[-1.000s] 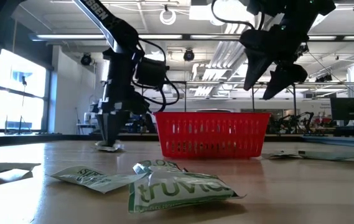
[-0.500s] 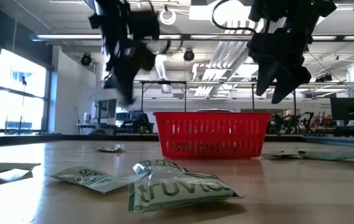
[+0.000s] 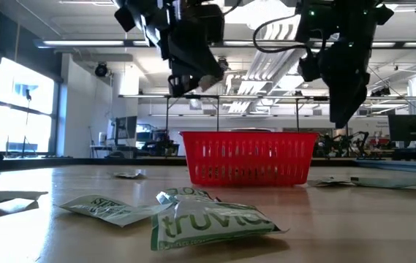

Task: Pick and place Stevia / Truvia into bins
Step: Put the green stevia packet into the red bin

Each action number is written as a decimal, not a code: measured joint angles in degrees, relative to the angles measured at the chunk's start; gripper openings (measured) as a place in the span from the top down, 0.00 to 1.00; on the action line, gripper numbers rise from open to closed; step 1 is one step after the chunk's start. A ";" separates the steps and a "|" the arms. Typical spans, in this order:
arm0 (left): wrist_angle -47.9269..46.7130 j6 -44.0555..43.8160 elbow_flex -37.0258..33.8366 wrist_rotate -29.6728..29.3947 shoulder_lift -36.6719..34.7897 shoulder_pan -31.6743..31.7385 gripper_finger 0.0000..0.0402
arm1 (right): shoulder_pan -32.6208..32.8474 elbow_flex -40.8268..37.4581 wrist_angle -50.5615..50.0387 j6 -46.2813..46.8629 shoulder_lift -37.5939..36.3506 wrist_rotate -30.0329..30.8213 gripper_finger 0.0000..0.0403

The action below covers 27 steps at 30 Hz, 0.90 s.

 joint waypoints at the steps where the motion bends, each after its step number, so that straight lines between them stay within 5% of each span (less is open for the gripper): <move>1: 1.78 -1.97 0.00 -0.02 0.99 -0.46 0.89 | -0.08 0.00 -0.57 -1.45 0.00 -0.63 0.15; 5: 3.16 -8.16 -0.06 -1.91 2.93 -1.36 0.79 | 0.36 0.00 -3.25 -5.98 0.00 -0.49 0.15; 10: 2.60 -9.74 -0.04 -11.80 3.69 -3.59 0.62 | 3.03 0.00 -5.04 -8.96 0.00 -0.64 0.15; 14: 2.45 -9.76 0.07 -10.96 3.56 -4.28 0.50 | 8.82 0.00 -5.62 -7.36 0.00 -1.28 0.15; 21: -7.52 -9.75 0.05 -6.95 1.29 -6.66 0.42 | 27.81 0.00 -9.32 5.91 0.00 -3.47 0.15; 27: -14.10 -9.73 0.06 -15.35 -2.07 -11.95 0.44 | 44.41 -0.13 -7.97 22.79 0.42 0.67 0.15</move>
